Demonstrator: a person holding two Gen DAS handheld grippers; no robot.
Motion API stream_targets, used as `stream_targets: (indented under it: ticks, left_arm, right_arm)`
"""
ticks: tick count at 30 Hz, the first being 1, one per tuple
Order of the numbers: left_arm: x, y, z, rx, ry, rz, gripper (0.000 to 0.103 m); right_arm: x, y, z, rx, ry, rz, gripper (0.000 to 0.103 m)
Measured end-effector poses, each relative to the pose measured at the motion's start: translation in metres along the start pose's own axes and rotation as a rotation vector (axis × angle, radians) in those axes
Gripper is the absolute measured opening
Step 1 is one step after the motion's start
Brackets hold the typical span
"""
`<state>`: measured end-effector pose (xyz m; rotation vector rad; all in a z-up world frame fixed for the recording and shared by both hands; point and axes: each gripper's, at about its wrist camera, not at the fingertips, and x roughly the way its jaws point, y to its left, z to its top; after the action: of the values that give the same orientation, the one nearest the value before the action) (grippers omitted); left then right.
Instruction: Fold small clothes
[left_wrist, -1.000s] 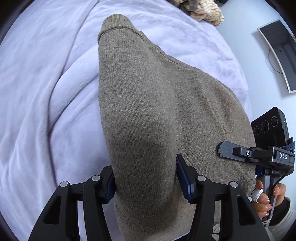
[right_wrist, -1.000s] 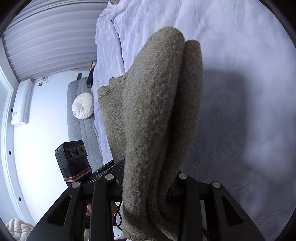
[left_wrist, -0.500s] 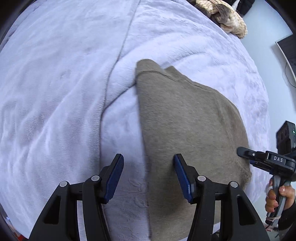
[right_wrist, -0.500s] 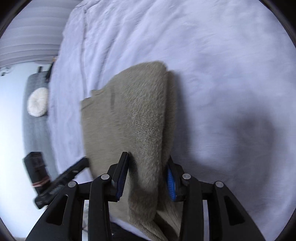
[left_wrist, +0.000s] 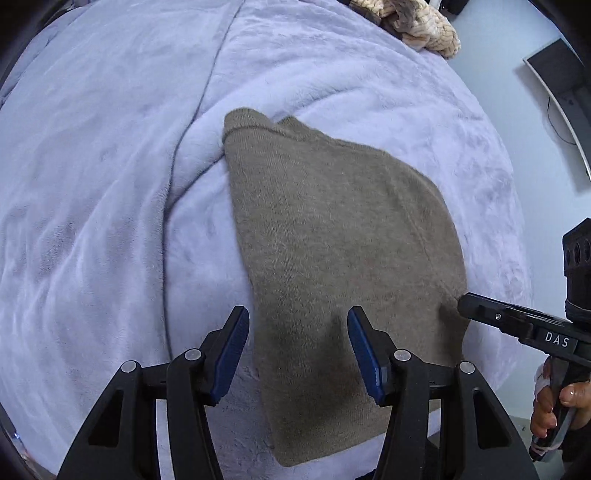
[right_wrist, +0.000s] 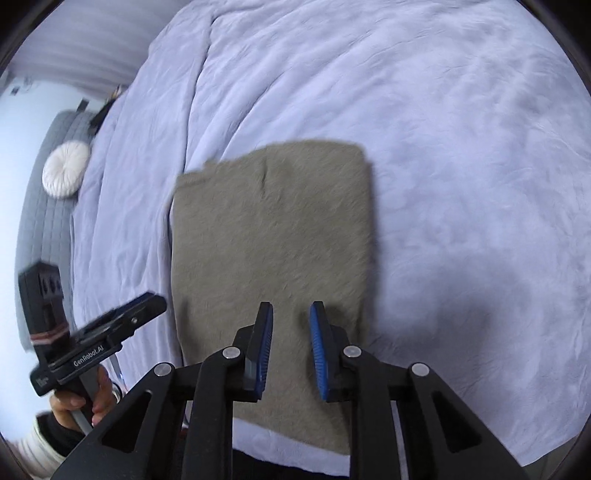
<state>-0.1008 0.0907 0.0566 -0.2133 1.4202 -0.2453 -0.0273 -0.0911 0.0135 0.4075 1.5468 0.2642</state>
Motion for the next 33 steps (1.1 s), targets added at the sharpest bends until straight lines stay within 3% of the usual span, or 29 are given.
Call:
stream_targets:
  ticks: [4,7,12,23,24,26,27,29,30,31,33]
  left_arm:
    - [0.032,-0.007,-0.009,-0.010,0.062,0.021,0.058]
    - [0.030,-0.004,-0.011,-0.049,0.062,0.005,0.058]
    - [0.021,-0.014,-0.010,-0.004,0.052,0.055,0.058]
    - [-0.005,-0.012,-0.011,-0.015,0.047,0.089,0.058]
    - [-0.006,-0.011,-0.011,-0.018,0.047,0.098,0.059]
    - [-0.010,-0.009,-0.012,-0.025,0.041,0.129,0.081]
    - [-0.011,-0.009,-0.012,-0.027,0.030,0.142,0.085]
    - [-0.013,-0.009,-0.012,-0.021,0.024,0.154,0.085]
    - [-0.012,-0.008,-0.012,-0.022,0.031,0.160,0.085]
    - [-0.012,-0.006,-0.013,-0.025,0.037,0.163,0.085]
    - [-0.011,-0.003,-0.014,-0.037,0.044,0.166,0.085]
  right_arm:
    - [0.023,-0.014,-0.006,0.033,0.044,-0.067,0.013]
    - [0.026,-0.027,-0.006,0.079,0.059,-0.053,0.009]
    - [0.009,-0.020,-0.008,0.059,0.042,-0.047,0.012]
    - [-0.011,-0.010,-0.009,0.071,0.015,-0.083,0.013]
    - [-0.012,-0.009,-0.009,0.072,0.013,-0.085,0.013]
    - [-0.011,-0.004,-0.009,0.071,0.010,-0.099,0.014]
    - [-0.011,-0.003,-0.008,0.070,0.007,-0.110,0.018]
    - [-0.013,-0.001,-0.008,0.069,0.002,-0.122,0.039]
    - [-0.014,0.000,-0.008,0.069,-0.004,-0.130,0.058]
    - [-0.014,0.003,-0.008,0.066,-0.011,-0.135,0.065]
    - [-0.014,0.006,-0.007,0.059,-0.012,-0.146,0.065]
